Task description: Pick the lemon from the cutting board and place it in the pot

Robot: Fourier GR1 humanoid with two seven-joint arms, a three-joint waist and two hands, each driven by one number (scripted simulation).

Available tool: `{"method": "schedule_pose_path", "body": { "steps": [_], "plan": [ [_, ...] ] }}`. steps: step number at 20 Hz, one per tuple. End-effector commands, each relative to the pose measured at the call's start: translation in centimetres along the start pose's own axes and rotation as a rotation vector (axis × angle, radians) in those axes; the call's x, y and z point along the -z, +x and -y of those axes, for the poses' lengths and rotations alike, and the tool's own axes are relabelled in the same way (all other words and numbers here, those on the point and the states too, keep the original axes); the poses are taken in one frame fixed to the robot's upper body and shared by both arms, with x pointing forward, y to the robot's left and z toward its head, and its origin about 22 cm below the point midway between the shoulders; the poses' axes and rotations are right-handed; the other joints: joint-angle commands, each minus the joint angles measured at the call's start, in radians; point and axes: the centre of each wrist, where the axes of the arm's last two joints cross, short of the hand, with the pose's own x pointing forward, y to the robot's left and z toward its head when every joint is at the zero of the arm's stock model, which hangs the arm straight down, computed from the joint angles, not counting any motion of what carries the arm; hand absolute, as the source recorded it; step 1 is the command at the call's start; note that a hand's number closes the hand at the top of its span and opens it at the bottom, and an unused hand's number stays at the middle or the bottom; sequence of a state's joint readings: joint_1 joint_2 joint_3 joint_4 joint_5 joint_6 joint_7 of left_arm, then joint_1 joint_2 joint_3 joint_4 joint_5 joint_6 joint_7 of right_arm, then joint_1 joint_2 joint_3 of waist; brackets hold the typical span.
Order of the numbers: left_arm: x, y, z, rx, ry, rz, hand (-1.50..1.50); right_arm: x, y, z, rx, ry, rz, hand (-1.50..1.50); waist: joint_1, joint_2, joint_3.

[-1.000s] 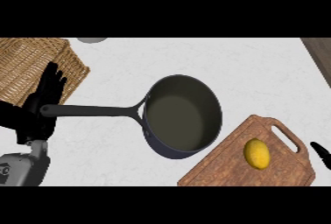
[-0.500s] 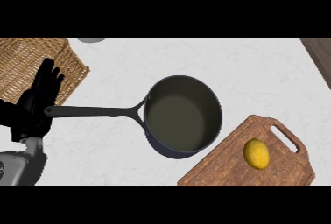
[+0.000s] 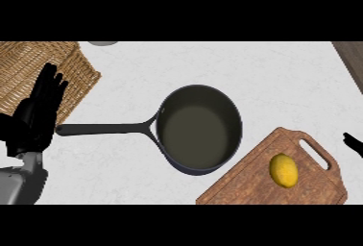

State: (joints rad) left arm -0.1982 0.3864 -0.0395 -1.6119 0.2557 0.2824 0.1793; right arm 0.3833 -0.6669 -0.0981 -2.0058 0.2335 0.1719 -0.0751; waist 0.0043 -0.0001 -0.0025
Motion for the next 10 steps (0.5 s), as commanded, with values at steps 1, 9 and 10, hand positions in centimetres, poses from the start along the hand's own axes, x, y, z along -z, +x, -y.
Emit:
{"method": "schedule_pose_path", "body": {
  "steps": [1,9,10],
  "plan": [
    [-0.3,-0.5,0.5,-0.004,0.000,0.008,0.00,0.9,3.3,-1.1,-0.067,0.100,-0.083,-1.50,0.001,0.001,0.001],
    [-0.2,0.9,0.3,-0.018,0.006,-0.002,0.00,3.3,5.5,-2.9,-0.024,0.114,-0.088,-1.50,-0.004,-0.001,0.002],
    [0.5,-0.4,0.9,0.004,0.014,-0.008,0.00,1.9,4.7,-3.6,-0.017,0.098,-0.086,-1.50,-0.010,-0.001,0.002]
  ]
}}
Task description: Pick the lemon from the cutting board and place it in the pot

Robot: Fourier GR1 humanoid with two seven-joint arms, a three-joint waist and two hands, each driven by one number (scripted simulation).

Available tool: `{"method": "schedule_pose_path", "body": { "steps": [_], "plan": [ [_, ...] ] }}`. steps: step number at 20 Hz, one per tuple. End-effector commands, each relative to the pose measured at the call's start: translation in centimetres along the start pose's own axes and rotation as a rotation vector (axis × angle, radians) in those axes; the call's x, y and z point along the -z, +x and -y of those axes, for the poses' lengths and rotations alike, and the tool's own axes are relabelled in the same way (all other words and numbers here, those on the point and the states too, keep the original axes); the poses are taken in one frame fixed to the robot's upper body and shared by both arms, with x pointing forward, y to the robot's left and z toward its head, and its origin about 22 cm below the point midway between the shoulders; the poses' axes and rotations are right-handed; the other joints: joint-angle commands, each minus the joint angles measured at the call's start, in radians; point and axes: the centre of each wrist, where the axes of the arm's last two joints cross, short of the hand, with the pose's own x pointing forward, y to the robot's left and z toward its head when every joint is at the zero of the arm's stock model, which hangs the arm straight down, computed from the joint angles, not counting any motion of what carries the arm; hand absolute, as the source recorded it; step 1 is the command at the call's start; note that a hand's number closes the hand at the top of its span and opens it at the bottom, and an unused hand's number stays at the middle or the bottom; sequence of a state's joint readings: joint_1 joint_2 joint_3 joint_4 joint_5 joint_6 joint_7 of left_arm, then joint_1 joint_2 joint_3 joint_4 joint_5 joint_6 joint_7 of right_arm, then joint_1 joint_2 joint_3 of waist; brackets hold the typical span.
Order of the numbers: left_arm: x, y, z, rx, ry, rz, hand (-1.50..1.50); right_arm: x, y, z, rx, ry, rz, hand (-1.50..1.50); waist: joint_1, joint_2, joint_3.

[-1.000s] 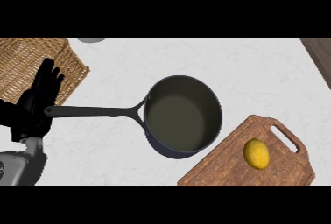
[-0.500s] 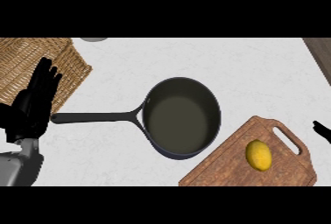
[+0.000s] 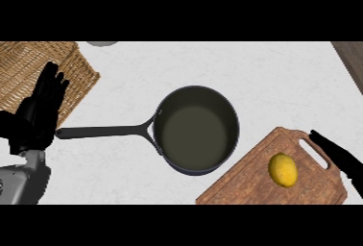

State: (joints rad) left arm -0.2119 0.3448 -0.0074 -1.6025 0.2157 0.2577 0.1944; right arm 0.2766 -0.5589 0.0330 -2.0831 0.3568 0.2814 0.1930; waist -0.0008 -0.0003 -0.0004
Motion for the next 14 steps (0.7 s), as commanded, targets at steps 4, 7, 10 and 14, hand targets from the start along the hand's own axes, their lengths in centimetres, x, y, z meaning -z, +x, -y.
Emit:
{"method": "schedule_pose_path", "body": {
  "steps": [4,7,10,14],
  "plan": [
    [-0.5,0.9,-0.7,0.006,0.003,-0.001,0.00,0.9,-1.2,-2.3,-0.057,0.025,-0.097,-1.50,-0.001,-0.001,0.001],
    [-2.2,0.6,-1.1,0.009,0.000,0.019,0.00,3.3,0.9,-4.3,-0.074,0.021,-0.120,-1.50,0.009,-0.001,0.000],
    [0.9,-0.6,0.7,0.005,0.016,-0.007,0.00,1.1,-1.3,-4.1,-0.072,0.009,-0.119,-1.50,-0.007,0.000,0.000],
    [-0.6,-1.1,-0.2,-0.003,0.007,-0.007,0.00,3.1,-0.1,-3.4,-0.063,0.017,-0.116,-1.50,-0.001,0.000,0.000]
  ]
}}
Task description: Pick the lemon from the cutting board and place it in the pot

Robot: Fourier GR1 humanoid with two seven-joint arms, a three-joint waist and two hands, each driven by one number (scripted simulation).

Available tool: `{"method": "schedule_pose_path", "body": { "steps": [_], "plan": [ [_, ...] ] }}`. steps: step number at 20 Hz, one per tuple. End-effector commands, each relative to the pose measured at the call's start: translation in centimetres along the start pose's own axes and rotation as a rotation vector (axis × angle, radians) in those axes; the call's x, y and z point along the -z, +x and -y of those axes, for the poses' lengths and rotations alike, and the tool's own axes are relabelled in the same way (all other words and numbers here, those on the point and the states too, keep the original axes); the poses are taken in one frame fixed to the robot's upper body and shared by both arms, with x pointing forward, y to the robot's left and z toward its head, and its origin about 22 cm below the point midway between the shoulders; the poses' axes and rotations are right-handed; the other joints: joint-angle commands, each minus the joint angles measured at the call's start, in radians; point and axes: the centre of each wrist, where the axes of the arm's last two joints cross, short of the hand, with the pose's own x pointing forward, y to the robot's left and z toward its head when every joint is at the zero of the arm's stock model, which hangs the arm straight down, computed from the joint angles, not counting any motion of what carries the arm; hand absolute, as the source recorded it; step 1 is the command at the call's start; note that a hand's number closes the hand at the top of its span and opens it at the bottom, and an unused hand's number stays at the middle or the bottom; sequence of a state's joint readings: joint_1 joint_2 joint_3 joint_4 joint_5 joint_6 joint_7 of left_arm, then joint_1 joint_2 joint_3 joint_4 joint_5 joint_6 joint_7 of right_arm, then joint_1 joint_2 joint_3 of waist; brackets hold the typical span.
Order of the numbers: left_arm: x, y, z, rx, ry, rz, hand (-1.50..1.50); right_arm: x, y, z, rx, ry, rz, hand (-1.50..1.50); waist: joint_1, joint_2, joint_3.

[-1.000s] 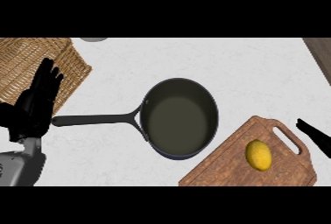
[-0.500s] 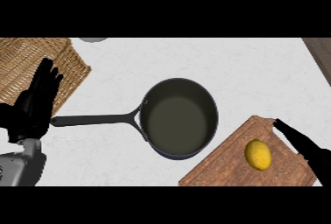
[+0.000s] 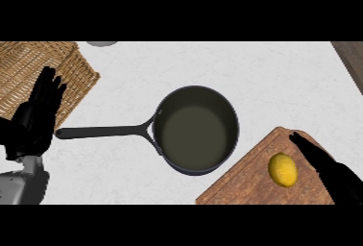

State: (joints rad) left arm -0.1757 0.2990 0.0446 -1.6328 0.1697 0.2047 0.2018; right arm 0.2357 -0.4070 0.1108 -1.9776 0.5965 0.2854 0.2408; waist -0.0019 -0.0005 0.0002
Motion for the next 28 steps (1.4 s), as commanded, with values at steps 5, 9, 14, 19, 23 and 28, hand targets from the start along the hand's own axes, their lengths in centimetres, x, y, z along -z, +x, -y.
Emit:
{"method": "schedule_pose_path", "body": {
  "steps": [5,9,14,19,23,28],
  "plan": [
    [0.2,0.3,1.8,0.013,-0.003,-0.009,0.00,2.0,-1.2,-1.7,-0.021,0.006,-0.014,-1.50,0.000,0.000,0.000],
    [1.3,0.8,-0.6,-0.012,-0.011,-0.005,0.00,2.5,-2.7,-2.2,-0.021,0.005,-0.046,-1.50,-0.001,0.000,0.000],
    [0.7,-1.0,-1.1,0.000,0.008,0.007,0.00,4.4,-2.0,-3.9,-0.023,0.026,-0.027,-1.50,0.000,0.001,0.000],
    [2.1,1.1,-0.4,-0.017,0.006,-0.006,0.00,6.1,-3.3,-4.0,-0.134,0.011,0.074,1.50,0.002,0.001,0.000],
    [0.8,-0.5,0.7,-0.007,-0.013,-0.007,0.00,4.8,-3.4,-4.6,-0.144,0.043,0.087,1.50,0.000,0.000,0.000],
    [-0.4,-0.3,0.2,-0.002,0.003,0.006,0.00,5.7,-3.7,-4.8,-0.154,0.034,0.105,1.50,0.003,0.000,0.000]
  ]
}}
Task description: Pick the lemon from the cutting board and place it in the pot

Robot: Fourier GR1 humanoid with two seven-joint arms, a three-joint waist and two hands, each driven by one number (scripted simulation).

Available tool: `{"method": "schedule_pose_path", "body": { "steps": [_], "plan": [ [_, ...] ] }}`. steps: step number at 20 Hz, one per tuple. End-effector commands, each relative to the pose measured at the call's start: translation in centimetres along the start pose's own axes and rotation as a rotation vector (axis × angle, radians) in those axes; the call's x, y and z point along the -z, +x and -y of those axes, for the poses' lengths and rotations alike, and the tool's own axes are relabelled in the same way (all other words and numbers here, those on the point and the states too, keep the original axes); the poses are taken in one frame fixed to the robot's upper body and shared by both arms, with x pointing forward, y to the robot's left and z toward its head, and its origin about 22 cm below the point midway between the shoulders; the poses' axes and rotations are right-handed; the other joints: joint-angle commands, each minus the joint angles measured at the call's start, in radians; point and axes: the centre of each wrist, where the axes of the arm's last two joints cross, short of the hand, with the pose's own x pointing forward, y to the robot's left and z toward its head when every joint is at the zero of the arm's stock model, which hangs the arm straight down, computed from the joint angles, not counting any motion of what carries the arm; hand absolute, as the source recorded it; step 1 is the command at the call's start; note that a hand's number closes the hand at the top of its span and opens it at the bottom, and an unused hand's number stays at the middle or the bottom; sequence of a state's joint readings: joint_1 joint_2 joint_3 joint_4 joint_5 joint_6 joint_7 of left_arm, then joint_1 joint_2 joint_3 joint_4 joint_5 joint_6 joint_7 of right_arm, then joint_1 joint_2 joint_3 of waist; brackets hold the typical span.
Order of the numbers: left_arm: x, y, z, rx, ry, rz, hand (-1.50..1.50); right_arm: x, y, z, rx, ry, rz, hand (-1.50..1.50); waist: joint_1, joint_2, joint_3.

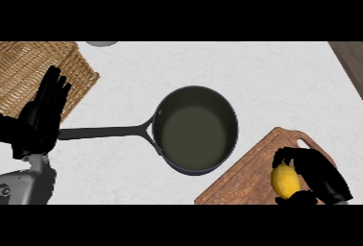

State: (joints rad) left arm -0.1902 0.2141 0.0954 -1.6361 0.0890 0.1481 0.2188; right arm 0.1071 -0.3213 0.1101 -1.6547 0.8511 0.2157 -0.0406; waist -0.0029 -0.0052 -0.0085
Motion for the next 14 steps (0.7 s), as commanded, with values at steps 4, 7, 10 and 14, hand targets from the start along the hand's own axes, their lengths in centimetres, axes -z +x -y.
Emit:
{"method": "schedule_pose_path", "body": {
  "steps": [4,7,10,14],
  "plan": [
    [0.4,0.8,1.2,0.003,-0.036,0.010,0.00,0.5,14.1,-5.6,0.020,0.048,0.133,1.50,0.034,0.002,0.004],
    [0.4,0.6,1.4,-0.006,-0.064,0.021,0.00,0.6,16.5,-6.7,-0.006,0.128,0.183,1.50,0.093,0.011,-0.003],
    [0.6,0.7,1.4,0.007,-0.069,0.017,0.00,-0.2,19.0,-7.8,-0.040,0.141,0.179,1.50,0.093,0.008,0.001],
    [0.8,0.9,2.1,-0.010,-0.084,0.007,0.00,-1.5,22.2,-7.2,0.006,0.020,0.191,1.50,0.067,-0.005,0.006]
  ]
}}
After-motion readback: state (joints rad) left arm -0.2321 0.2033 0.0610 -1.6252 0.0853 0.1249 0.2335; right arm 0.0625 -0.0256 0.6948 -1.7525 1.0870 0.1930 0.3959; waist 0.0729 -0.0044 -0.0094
